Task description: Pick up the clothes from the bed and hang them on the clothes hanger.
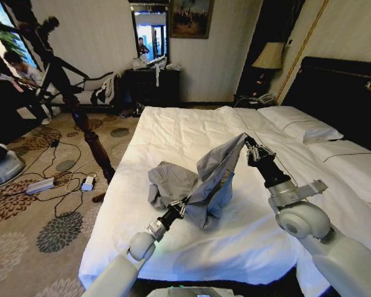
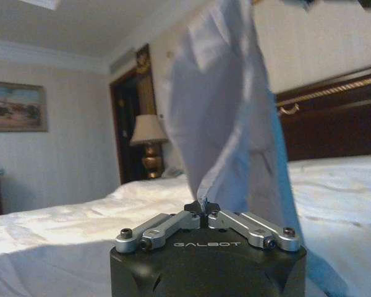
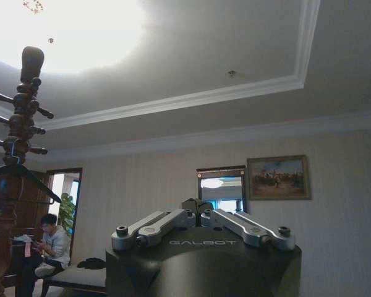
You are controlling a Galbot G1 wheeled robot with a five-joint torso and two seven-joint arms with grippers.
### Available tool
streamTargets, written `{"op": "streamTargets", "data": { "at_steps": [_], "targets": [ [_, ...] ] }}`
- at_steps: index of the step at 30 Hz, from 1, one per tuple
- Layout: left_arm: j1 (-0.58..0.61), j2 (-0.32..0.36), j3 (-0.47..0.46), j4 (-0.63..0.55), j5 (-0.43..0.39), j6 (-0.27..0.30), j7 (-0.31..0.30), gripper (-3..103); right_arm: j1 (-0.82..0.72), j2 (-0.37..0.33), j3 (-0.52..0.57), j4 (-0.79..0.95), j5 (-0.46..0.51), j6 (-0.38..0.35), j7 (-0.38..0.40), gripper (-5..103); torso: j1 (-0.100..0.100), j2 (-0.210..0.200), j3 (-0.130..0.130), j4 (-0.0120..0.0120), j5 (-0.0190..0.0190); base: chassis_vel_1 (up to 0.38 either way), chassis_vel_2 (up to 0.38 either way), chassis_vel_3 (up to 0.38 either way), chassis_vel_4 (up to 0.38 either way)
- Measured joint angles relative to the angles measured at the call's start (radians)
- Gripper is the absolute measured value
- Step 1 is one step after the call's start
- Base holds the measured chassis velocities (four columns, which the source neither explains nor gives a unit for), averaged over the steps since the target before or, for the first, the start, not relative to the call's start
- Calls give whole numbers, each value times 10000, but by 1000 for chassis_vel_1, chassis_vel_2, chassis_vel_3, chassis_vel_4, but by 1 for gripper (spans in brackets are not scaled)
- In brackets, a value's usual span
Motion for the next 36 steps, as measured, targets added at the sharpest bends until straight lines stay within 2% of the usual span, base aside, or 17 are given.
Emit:
{"op": "streamTargets", "data": {
  "at_steps": [5, 11, 13, 17, 18, 20, 21, 22, 23, 25, 26, 30, 33, 36],
  "targets": [
    [331, 289, -658, -754, -799, 207, 159, 0, 89, -59, -229, -103, 311, -6, 20, 0, 0, 1, 0, 0, 0, 0, 0, 0, 0],
    [641, 646, -1563, -1902, -1999, 534, 285, 0, 906, -453, -1066, -477, 1072, -5, -222, 0, 0, 0, 0, 2, 1, 0, 0, 0, 0],
    [638, 696, -1665, -2051, -2150, 579, 277, 0, 1083, -529, -1167, -518, 1133, 1, -317, 0, 0, 0, 0, 1, 1, 0, 0, 0, 0],
    [18, 1486, -2524, -3376, -3554, 969, -226, 0, 2477, -1065, -1349, -500, 1853, 86, -993, 0, 1, -1, 1, 4, -2, 0, 0, 0, 0],
    [18, 1486, -2524, -3376, -3554, 969, -226, 0, 2477, -1065, -1349, -500, 1853, 86, -993, 0, 1, -1, 1, 4, -2, 0, 0, 0, 0],
    [-608, 2565, -2967, -4004, -4594, 1121, -592, 0, 2896, -1466, -900, -370, 2300, 121, -1322, 0, 2, -2, 1, 0, -1, 0, 0, 0, 0],
    [-608, 2565, -2967, -4004, -4594, 1121, -592, 0, 2896, -1466, -900, -370, 2300, 121, -1322, 0, 2, -2, 1, 0, -1, 0, 0, 0, 0],
    [-991, 3282, -3263, -4269, -5185, 1202, -723, 0, 3048, -1706, -648, -262, 2491, 166, -1461, 0, 2, -2, 1, -3, -3, 0, 0, 0, 0],
    [-1148, 3558, -3379, -4368, -5429, 1225, -756, 0, 3128, -1824, -538, -194, 2581, 183, -1507, 0, 3, -2, 1, -3, -1, 0, 0, 0, 0],
    [-2045, 4705, -3890, -4714, -6654, 1380, -946, 0, 3551, -2221, -227, 144, 3016, 199, -1499, 0, 2, -1, 0, -1, 1, 0, 0, 0, 0],
    [-2045, 4705, -3890, -4714, -6654, 1380, -946, 0, 3551, -2221, -227, 144, 3016, 199, -1499, 0, 2, -1, 0, -1, 1, 0, 0, 0, 0],
    [-3520, 5297, -4276, -4919, -7972, 1685, -1235, 0, 4609, -2546, -73, 501, 3639, -43, -1081, 0, 2, -1, 0, -2, 3, 0, 0, 0, 0],
    [-3497, 5202, -4205, -4900, -8053, 1779, -1269, 0, 4791, -2600, -254, 472, 3699, -206, -945, 0, 2, -1, -1, -1, 1, 0, 0, 0, 0],
    [-2662, 4780, -3851, -4537, -7219, 1668, -1145, 0, 4495, -2453, -914, 71, 3098, -384, -914, 0, 1, -1, 0, 0, -4, 0, 0, 0, 0]
  ]
}}
